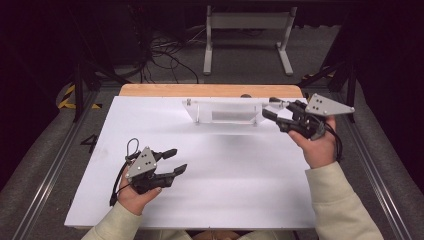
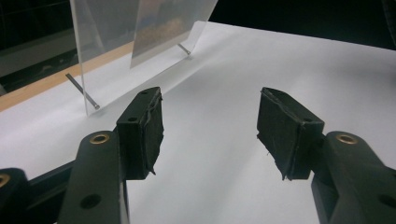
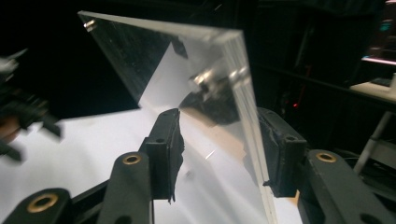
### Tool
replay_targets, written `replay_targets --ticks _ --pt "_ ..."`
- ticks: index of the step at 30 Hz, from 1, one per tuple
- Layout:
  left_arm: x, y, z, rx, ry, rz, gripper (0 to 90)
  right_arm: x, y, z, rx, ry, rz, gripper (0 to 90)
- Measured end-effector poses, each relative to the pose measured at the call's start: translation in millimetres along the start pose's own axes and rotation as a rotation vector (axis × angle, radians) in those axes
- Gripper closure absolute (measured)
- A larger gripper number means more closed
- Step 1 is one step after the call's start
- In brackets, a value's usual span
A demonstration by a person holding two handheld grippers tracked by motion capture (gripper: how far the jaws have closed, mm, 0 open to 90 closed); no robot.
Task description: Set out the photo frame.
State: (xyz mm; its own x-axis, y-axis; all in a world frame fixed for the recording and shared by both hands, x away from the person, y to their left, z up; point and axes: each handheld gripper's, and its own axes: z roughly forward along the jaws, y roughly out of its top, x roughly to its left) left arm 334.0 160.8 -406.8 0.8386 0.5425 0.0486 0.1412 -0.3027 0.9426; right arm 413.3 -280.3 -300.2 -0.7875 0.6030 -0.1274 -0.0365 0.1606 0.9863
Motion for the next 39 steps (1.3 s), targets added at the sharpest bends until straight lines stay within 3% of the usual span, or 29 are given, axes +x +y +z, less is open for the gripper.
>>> replay_targets --ticks 6,13,18,23,27,31,32,34,39 --pt "3.2 -4.5 -7.0 0.004 0.011 -0.018 41.4 -34.8 6.4 26.3 -0.047 -0.103 0.091 51.4" --pt "4.3 -9.3 -10.6 0.021 0.011 -0.038 41.4 -66.7 -9.6 52.9 0.006 -0.211 0.218 52.7" --pt "5.4 -12.4 -11.8 0.028 0.012 -0.042 41.0 -85.8 -25.5 74.2 0.076 -0.252 0.287 52.3" --pt "6.8 -14.1 -12.0 0.034 0.009 -0.047 40.7 -93.3 -28.4 89.0 0.129 -0.289 0.261 46.5" --pt "7.6 -15.4 -12.1 0.038 0.007 -0.051 40.4 -95.6 -25.9 94.1 0.16 -0.295 0.245 46.4" --pt "8.3 -16.2 -12.1 0.039 0.006 -0.058 40.1 -94.0 -24.5 94.6 0.172 -0.296 0.226 40.3" --pt "8.5 -16.4 -12.1 0.039 0.004 -0.059 39.9 -93.0 -24.2 92.7 0.18 -0.301 0.213 33.1" --pt "8.5 -16.4 -12.0 0.042 0.004 -0.06 39.8 -90.7 -24.3 86.8 0.187 -0.324 0.198 27.2" --pt "10.5 -17.4 -12.3 0.049 0.006 -0.067 39.4 -80.6 -28.4 65.4 0.215 -0.362 0.165 18.8"
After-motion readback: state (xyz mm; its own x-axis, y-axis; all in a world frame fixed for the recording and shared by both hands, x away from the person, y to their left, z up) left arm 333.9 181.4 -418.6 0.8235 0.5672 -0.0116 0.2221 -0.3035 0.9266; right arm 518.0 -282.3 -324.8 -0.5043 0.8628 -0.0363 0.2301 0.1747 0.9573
